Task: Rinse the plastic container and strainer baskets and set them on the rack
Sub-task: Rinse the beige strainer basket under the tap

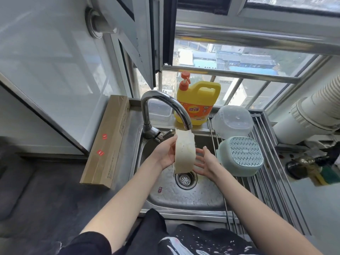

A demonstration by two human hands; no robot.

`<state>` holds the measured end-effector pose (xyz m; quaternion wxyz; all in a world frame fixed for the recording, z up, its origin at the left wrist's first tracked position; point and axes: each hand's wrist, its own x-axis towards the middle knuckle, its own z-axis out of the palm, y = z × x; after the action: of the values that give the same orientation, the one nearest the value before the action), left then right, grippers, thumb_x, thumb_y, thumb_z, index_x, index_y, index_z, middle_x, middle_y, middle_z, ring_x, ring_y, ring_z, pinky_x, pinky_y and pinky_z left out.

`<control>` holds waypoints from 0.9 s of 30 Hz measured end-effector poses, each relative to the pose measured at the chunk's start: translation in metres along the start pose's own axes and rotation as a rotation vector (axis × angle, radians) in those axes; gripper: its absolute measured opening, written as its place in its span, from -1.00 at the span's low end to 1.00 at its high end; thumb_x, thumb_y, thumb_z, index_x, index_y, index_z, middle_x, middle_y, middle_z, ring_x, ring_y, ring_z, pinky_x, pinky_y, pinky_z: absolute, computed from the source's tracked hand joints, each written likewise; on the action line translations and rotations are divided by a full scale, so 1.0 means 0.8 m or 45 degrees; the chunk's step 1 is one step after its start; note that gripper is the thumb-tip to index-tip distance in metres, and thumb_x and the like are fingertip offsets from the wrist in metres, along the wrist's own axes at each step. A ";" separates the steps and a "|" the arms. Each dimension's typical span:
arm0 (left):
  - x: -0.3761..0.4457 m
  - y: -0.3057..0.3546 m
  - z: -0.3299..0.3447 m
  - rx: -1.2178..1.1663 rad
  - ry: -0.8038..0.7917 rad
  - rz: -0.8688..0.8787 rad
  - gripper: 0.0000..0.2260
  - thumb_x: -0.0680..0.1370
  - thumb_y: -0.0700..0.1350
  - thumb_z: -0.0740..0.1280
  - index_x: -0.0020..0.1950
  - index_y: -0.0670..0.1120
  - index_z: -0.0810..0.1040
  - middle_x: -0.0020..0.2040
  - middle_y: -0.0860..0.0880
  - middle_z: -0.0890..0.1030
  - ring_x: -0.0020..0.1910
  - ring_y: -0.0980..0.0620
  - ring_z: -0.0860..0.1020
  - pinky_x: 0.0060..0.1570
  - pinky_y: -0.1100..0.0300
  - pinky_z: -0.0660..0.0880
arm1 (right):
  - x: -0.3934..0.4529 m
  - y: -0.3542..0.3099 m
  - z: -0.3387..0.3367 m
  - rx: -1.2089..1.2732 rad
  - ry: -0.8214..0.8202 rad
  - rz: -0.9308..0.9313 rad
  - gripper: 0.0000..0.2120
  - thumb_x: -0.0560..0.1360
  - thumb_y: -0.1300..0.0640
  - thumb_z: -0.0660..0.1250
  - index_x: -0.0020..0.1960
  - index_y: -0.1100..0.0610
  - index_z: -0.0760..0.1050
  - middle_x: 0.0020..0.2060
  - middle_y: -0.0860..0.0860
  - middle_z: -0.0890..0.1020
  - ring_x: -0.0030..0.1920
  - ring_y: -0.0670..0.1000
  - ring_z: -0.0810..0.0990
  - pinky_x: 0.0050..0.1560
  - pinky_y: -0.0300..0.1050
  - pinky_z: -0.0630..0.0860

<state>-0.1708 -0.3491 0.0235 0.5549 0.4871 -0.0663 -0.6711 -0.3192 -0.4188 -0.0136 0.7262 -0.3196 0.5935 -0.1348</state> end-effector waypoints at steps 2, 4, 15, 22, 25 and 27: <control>0.000 -0.003 0.009 0.041 -0.002 0.010 -0.72 0.67 -0.08 0.08 0.17 -0.13 0.55 -0.14 -0.05 0.67 -0.19 0.04 0.62 -0.21 0.15 0.54 | -0.001 0.003 -0.003 -0.031 0.037 0.007 -0.57 0.66 -0.11 -0.08 0.24 0.09 0.44 0.17 0.10 0.56 0.05 0.08 0.55 0.15 0.10 0.49; 0.002 -0.005 0.017 0.066 -0.005 0.029 -0.72 0.68 -0.13 0.06 0.22 -0.14 0.52 -0.10 -0.06 0.65 -0.18 0.04 0.61 -0.23 0.16 0.54 | -0.001 0.006 -0.008 -0.042 0.073 0.012 -0.59 0.66 -0.09 -0.07 0.20 0.08 0.45 0.18 0.08 0.56 0.13 0.05 0.52 0.16 0.09 0.48; 0.000 -0.001 0.026 -0.048 -0.076 0.095 -0.74 0.68 -0.14 0.07 0.12 -0.04 0.55 -0.13 -0.01 0.67 -0.11 0.03 0.57 -0.11 0.06 0.48 | -0.013 0.007 -0.030 0.012 0.081 0.074 -0.57 0.66 -0.08 -0.03 0.44 0.07 0.29 0.38 0.10 0.42 0.35 0.19 0.40 0.26 0.20 0.40; -0.017 -0.009 0.024 -0.123 -0.173 0.020 -0.58 0.65 0.14 0.03 -0.09 -0.05 0.58 -0.17 -0.03 0.57 -0.18 0.03 0.52 -0.18 0.13 0.46 | -0.011 -0.002 -0.020 0.249 0.013 0.036 -0.57 0.64 -0.15 -0.03 0.30 0.05 0.43 0.07 0.07 0.55 -0.04 0.07 0.55 -0.11 0.04 0.52; -0.025 -0.026 0.022 0.057 -0.199 0.003 -0.46 0.59 0.28 -0.03 0.20 -0.03 0.56 0.03 -0.10 0.63 0.02 -0.06 0.59 0.05 0.00 0.51 | -0.014 -0.012 -0.012 0.295 -0.038 -0.005 -0.57 0.65 -0.12 -0.01 0.07 0.10 0.53 -0.19 0.08 0.65 -0.22 0.08 0.62 -0.21 -0.03 0.49; -0.031 -0.032 0.021 0.182 -0.192 0.015 -0.45 0.59 0.28 -0.06 0.30 -0.01 0.51 0.11 -0.08 0.64 0.08 -0.03 0.60 0.09 0.03 0.54 | -0.016 -0.012 -0.004 0.319 -0.080 -0.083 -0.62 0.64 -0.06 0.05 -0.12 0.11 0.52 -0.42 0.02 0.65 -0.41 0.00 0.65 -0.30 -0.12 0.52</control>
<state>-0.2026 -0.3269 0.0305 0.5163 0.4732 -0.1584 -0.6960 -0.3237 -0.4200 0.0022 0.7740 -0.2494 0.5382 -0.2214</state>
